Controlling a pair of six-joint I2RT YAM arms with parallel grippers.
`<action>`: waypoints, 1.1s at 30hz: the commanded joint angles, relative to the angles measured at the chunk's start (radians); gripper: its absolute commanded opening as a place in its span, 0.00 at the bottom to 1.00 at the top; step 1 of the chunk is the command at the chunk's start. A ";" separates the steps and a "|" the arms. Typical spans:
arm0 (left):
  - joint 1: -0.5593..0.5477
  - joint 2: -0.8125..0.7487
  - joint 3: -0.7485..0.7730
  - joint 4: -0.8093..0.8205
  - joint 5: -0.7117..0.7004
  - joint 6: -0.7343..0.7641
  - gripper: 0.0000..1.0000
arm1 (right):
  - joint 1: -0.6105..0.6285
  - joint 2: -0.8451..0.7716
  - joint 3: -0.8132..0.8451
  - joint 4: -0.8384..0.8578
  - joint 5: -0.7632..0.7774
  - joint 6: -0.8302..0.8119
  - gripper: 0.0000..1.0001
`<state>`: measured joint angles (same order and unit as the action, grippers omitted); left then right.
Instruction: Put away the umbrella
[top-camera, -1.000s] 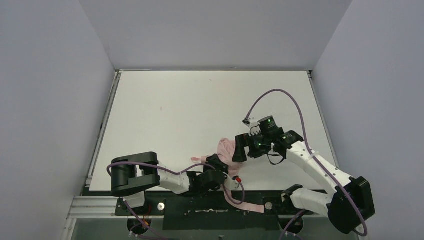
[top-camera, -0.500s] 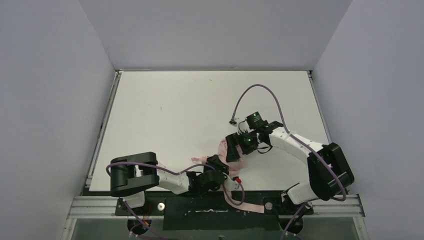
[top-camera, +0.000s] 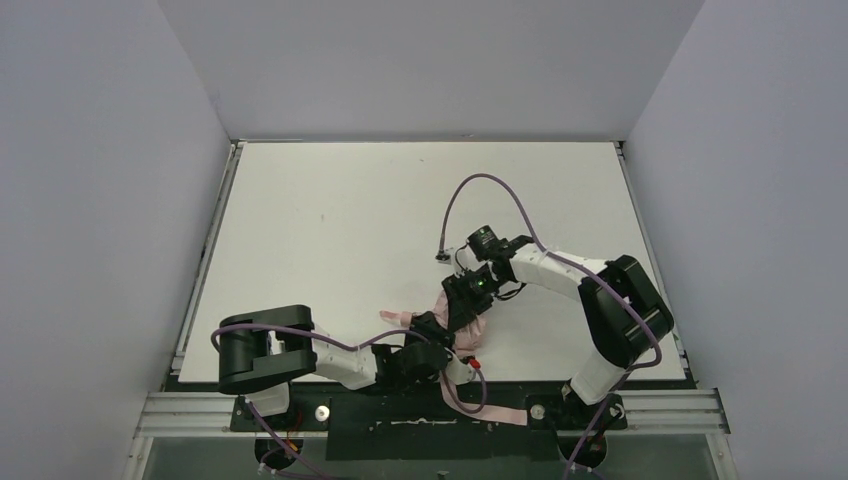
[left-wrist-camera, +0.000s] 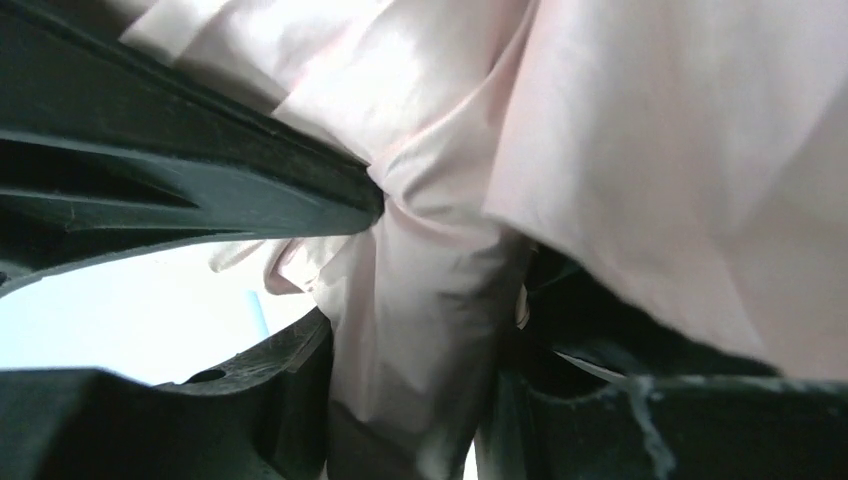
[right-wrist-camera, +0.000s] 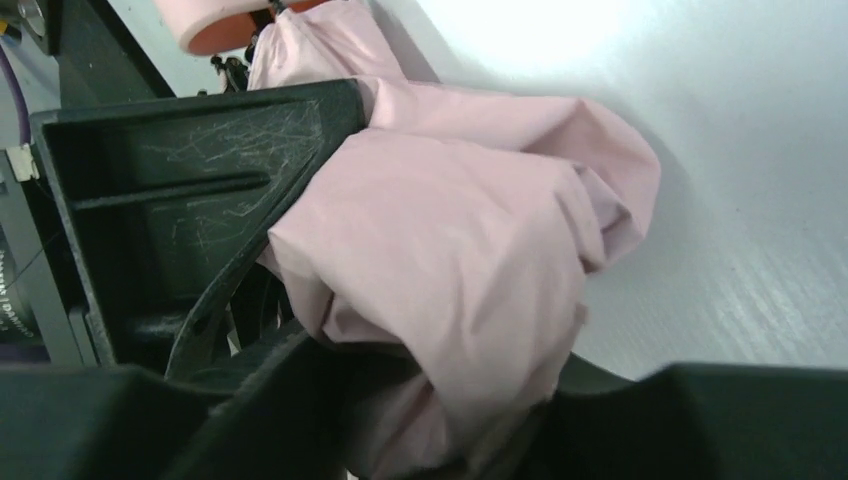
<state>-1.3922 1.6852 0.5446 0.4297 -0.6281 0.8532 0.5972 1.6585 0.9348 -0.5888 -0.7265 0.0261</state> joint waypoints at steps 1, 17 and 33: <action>-0.001 -0.015 -0.007 -0.010 0.045 -0.046 0.00 | 0.033 0.045 0.029 -0.024 0.045 -0.018 0.24; 0.033 -0.494 0.024 -0.322 0.115 -0.345 0.73 | 0.089 0.041 0.121 -0.056 0.351 -0.125 0.00; 0.225 -1.136 -0.009 -0.639 0.274 -0.619 0.75 | 0.286 -0.167 -0.114 0.200 0.624 -0.572 0.00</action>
<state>-1.2438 0.5762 0.5426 -0.1566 -0.4175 0.3134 0.8619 1.5024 0.9054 -0.4648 -0.2863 -0.3359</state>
